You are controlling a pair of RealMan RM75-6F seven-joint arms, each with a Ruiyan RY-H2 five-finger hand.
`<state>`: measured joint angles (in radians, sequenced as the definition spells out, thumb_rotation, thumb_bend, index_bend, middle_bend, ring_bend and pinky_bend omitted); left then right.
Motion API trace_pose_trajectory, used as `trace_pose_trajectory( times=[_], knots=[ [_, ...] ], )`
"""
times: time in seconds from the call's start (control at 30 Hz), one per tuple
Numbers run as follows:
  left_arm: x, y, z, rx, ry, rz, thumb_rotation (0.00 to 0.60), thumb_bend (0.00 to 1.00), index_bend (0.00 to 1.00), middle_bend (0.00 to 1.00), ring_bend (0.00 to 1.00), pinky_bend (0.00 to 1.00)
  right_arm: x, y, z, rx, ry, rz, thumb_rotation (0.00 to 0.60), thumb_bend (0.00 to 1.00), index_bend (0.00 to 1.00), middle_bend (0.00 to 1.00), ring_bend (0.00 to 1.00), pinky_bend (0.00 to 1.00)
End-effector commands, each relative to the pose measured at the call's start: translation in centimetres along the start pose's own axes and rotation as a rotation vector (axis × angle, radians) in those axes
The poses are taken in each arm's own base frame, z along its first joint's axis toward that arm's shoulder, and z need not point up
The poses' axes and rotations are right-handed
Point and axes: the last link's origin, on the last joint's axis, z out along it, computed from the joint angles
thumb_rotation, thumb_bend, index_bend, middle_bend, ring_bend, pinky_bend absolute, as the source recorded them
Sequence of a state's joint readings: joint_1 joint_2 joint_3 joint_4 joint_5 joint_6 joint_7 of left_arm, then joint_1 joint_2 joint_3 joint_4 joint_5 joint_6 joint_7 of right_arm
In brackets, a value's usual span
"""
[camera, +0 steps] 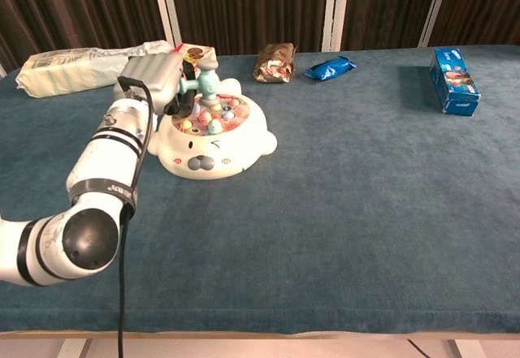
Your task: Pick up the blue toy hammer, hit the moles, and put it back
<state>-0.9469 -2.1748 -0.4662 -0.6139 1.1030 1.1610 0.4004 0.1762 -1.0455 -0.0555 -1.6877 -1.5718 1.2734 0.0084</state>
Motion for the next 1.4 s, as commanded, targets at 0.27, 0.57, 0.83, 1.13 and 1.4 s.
trace_pose_trajectory(
  times=[0.27,0.57,0.83,1.13,1.4],
  knots=[
    [-0.8,-0.1,-0.3,-0.005,-0.023,0.033,0.600,0.85,0.74,0.95,1.00,1.00,0.0,0.0,-0.1,0.002,0.001,0.000,0.600,0.28,0.00,0.00,0.00,0.00],
    [-1.4,-0.6,-0.5,-0.003,-0.046,0.046,0.600,0.85,0.74,0.95,1.00,1.00,0.0,0.0,0.0,-0.002,0.002,-0.001,0.600,0.28,0.00,0.00,0.00,0.00],
    [0.5,-0.9,0.4,0.000,0.016,-0.023,0.600,0.85,0.74,0.95,1.00,1.00,-0.1,-0.1,0.0,-0.001,0.001,-0.005,0.600,0.28,0.00,0.00,0.00,0.00],
    [1.8,-2.2,1.9,0.042,0.030,-0.031,0.600,0.85,0.74,0.95,1.00,1.00,0.0,0.0,0.0,-0.005,0.003,-0.004,0.600,0.28,0.00,0.00,0.00,0.00],
    [0.6,-2.3,1.9,0.057,-0.012,0.003,0.600,0.85,0.74,0.95,1.00,1.00,-0.1,-0.1,0.0,-0.001,0.000,-0.005,0.600,0.28,0.00,0.00,0.00,0.00]
  ],
)
